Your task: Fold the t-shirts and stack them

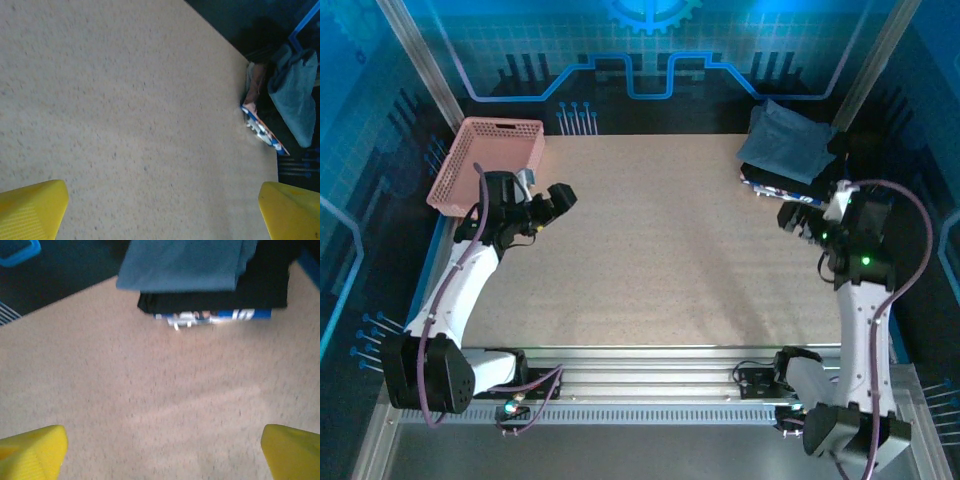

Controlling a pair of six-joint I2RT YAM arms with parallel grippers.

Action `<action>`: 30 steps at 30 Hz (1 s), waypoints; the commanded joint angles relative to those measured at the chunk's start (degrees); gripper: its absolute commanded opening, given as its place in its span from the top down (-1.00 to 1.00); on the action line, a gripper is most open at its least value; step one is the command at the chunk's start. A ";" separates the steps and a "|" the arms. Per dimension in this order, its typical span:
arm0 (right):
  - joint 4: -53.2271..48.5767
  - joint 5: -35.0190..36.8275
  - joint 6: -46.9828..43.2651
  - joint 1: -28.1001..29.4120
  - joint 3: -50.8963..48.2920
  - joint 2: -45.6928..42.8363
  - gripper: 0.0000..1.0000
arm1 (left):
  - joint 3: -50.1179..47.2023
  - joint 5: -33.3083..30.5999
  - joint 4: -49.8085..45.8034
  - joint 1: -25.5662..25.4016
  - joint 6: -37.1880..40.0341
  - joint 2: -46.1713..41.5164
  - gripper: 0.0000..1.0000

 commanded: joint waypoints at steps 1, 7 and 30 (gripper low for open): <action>2.71 -0.34 2.81 0.23 -9.57 -1.66 -1.00 | -2.41 -8.13 3.61 1.07 4.74 -1.18 -0.98; 25.10 5.52 -0.92 1.98 -26.73 -3.87 -0.99 | -13.02 -22.62 13.59 3.26 16.50 -4.23 -0.98; 85.05 21.30 -12.03 18.87 -32.86 34.36 -0.99 | -38.64 -20.58 83.66 3.07 29.45 21.37 -0.98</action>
